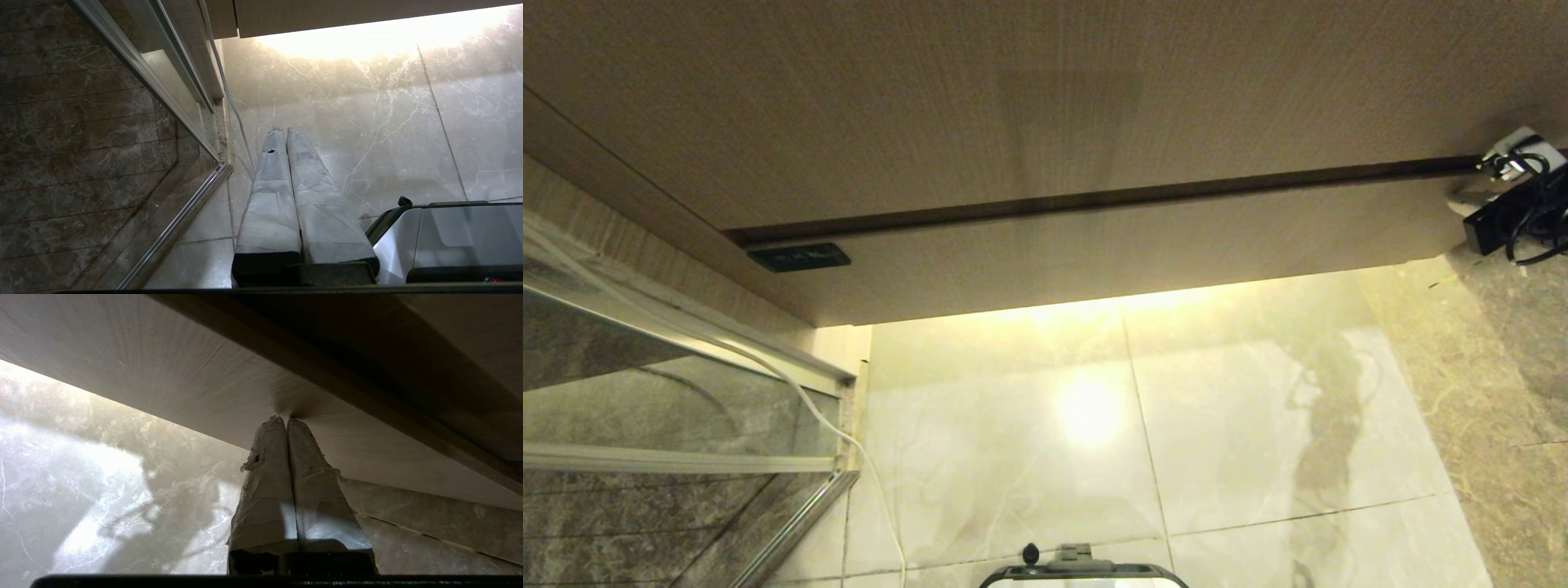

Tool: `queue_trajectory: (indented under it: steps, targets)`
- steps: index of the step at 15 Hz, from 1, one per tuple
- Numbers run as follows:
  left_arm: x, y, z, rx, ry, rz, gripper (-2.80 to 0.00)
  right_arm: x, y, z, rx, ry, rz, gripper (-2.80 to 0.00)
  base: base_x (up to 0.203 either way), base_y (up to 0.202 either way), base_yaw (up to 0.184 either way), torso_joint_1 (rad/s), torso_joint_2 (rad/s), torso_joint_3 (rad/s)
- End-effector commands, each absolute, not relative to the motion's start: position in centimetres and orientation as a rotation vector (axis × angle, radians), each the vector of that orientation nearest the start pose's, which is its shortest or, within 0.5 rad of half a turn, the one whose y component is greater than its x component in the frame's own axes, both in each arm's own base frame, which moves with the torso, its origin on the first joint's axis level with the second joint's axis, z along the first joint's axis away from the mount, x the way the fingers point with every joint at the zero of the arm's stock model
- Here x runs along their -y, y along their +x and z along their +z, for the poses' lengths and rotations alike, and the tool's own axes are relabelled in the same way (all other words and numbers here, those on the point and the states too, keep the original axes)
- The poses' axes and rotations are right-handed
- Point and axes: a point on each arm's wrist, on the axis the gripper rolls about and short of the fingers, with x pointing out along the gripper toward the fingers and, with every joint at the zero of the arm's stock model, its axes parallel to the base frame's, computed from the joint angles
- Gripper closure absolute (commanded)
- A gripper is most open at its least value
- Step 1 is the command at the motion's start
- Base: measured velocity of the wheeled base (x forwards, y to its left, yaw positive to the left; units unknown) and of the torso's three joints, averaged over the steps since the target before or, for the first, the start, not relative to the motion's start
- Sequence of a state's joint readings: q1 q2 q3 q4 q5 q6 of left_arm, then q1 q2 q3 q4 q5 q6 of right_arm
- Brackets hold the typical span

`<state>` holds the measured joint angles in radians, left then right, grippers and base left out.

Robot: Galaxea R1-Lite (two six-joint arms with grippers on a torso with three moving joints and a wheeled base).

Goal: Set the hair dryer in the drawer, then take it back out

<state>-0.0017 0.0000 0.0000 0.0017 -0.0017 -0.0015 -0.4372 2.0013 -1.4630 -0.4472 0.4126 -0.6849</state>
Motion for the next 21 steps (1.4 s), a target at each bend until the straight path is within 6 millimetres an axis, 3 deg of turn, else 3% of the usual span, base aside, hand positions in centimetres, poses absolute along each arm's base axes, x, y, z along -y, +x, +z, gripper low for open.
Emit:
queue_trajectory:
  steps: [1,6,9,11,17,21]
  targets:
    - [0.0,-2.3,7.5,-0.002,-0.002,-0.004,0.00,16.3,37.7,23.7,-0.101,-0.643,0.022,0.00,0.000,0.000,0.000,0.000,0.00,0.000]
    - [0.0,-2.3,7.5,-0.003,-0.002,-0.004,0.00,13.9,33.8,25.8,-0.156,-0.619,0.059,0.00,0.000,0.000,0.000,0.000,0.00,0.000]
    - [0.0,-2.3,7.5,-0.002,-0.002,-0.004,0.00,10.9,28.6,27.2,-0.208,-0.591,0.091,0.00,0.000,0.000,0.000,0.000,0.00,0.000]
    - [0.0,-2.3,7.5,-0.002,-0.002,-0.003,0.00,8.6,23.6,27.7,-0.233,-0.571,0.109,0.00,0.000,0.000,0.000,0.000,0.00,0.000]
    - [0.0,-2.3,7.5,-0.002,-0.002,-0.003,0.00,2.8,9.5,23.6,-0.237,-0.560,0.079,0.00,0.000,0.000,0.000,0.000,0.00,0.000]
    - [0.0,-2.3,7.5,-0.002,-0.002,-0.003,0.00,-0.5,2.4,18.7,-0.115,-0.378,0.251,0.00,0.000,0.000,0.000,0.000,0.00,0.000]
